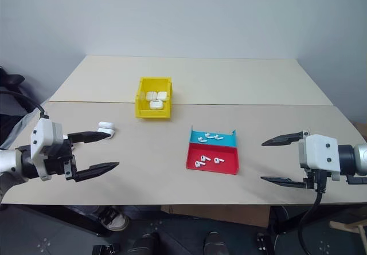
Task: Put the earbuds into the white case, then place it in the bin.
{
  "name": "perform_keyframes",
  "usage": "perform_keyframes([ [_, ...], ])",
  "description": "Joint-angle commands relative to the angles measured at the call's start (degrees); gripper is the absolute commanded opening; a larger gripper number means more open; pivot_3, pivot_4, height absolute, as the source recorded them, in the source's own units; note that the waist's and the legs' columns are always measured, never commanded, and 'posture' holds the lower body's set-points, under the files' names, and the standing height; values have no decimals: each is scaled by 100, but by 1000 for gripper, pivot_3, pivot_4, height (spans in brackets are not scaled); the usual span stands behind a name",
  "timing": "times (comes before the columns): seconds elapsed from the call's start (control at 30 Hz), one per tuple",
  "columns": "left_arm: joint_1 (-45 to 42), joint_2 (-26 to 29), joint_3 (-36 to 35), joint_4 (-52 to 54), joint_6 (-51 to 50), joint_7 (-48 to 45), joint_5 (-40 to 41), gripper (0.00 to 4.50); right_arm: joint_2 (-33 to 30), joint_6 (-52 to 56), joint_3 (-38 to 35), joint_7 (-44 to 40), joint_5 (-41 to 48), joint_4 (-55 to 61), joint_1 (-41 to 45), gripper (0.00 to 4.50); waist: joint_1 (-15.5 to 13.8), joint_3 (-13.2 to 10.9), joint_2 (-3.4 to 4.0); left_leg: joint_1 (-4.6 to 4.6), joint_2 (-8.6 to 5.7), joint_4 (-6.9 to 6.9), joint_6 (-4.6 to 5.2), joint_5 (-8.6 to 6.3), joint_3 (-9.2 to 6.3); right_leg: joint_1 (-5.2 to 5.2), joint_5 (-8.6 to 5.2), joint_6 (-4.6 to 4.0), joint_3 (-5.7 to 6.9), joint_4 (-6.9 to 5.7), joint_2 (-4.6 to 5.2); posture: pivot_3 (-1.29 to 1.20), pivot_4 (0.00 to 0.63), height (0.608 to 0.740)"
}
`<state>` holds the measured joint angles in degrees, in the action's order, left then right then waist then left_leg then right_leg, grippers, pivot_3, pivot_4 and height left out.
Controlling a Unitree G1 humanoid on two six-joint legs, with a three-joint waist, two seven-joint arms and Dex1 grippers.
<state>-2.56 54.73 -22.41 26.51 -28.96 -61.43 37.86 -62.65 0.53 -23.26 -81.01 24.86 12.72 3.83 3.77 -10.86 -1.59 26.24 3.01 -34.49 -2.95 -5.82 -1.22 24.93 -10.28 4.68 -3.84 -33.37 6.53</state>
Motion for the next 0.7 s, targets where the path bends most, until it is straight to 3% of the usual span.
perform_keyframes([
  [0.03,0,146,-123,105,-48,-112,128,4500,-120,-85,-107,-12,56,43,84,4429,-2,0,0,0,0,0,0,0,0,0,0,0,0,-5,0,0,150,740],
  [0.23,-123,78,-130,176,-144,251,117,4500,-125,-73,-107,4,52,37,98,4429,-12,0,-1,-4,-1,-14,0,0,-5,12,0,0,-1,-71,0,0,150,740],
  [0.5,101,99,-83,445,-104,761,-386,4500,-130,-37,-68,67,-18,37,85,4429,22,0,0,-6,-1,-32,0,0,-4,17,0,0,-1,-53,2,0,150,740],
  [0.7,-264,440,11,728,-1347,1895,-810,4500,-162,-32,11,136,-162,-46,146,4429,16,-1,-1,-6,-3,-36,0,0,-8,19,0,0,-1,-45,1,0,150,740],
])
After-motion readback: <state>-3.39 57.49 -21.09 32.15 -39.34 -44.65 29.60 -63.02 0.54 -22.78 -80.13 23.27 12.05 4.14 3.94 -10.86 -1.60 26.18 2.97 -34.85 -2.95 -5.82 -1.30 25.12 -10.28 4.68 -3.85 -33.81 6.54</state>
